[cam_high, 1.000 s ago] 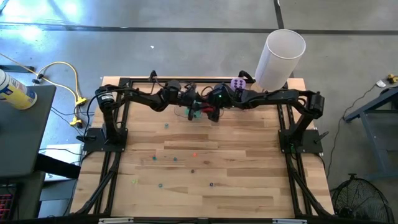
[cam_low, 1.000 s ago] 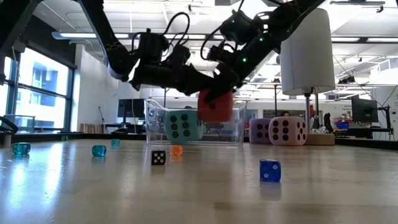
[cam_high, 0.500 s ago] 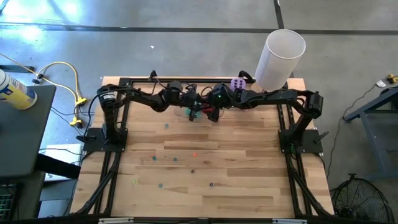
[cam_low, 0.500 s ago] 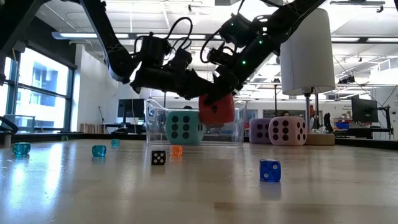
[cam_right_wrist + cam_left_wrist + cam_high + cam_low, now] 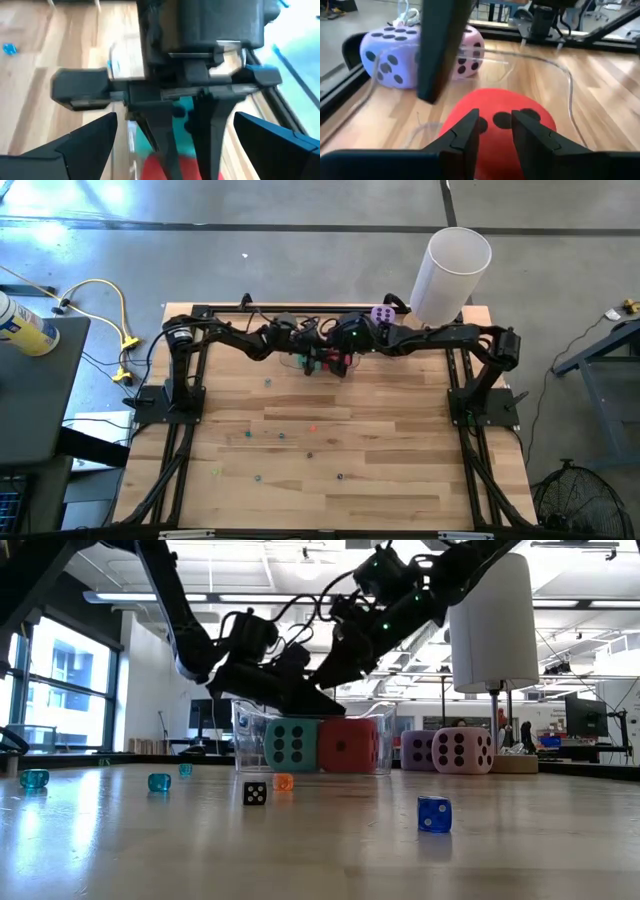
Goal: Pick & Place Dice
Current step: Put the large red dice into the transparent bin, then put the small light blue dice into the transparent bin
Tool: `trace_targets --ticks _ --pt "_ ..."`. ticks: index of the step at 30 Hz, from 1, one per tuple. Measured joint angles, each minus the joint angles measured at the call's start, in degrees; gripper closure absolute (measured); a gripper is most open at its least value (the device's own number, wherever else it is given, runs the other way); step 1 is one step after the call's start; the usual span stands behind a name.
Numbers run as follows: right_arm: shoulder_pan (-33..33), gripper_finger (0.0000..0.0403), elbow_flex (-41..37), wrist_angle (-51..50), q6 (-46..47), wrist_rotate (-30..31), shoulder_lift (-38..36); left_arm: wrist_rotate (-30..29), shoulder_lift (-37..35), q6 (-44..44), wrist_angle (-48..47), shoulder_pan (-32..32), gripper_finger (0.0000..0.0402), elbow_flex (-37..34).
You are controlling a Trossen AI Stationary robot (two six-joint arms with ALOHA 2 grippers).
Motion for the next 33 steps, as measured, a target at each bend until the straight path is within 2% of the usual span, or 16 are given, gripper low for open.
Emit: trace_targets --ticks 5,11,13,18,23,26,33 --pt "1.69 0.0011 0.11 0.26 -1.64 3.99 -0.45 0.30 -1.74 -0.68 1.62 -0.04 0.0292 -0.01" --pt "5.43 0.0011 0.00 -2.35 -2.92 13.92 -4.35 0.42 -6.71 -2.17 -0.85 -0.07 0.0292 0.06" --pt "7.44 0.0011 -0.03 -5.27 -1.94 17.12 -6.23 0.54 -8.75 -2.47 -3.49 -0.07 0.0292 0.12" --pt "14.39 0.0011 -0.04 -14.97 2.82 23.48 -12.36 4.23 -15.62 0.29 -17.27 -0.11 0.0292 0.10" --pt "24.55 0.0011 -0.12 -26.95 11.31 29.97 -17.37 5.17 -24.29 2.09 -31.96 -0.53 0.0292 0.10" --pt "32.19 0.0011 -0.29 -32.00 18.73 36.86 -19.95 5.11 -29.04 2.08 -39.99 -0.97 0.0292 0.10" --pt "52.25 0.0011 -6.57 -35.83 41.18 53.20 -22.59 5.41 -32.20 0.37 -54.51 -6.59 0.0292 0.10"
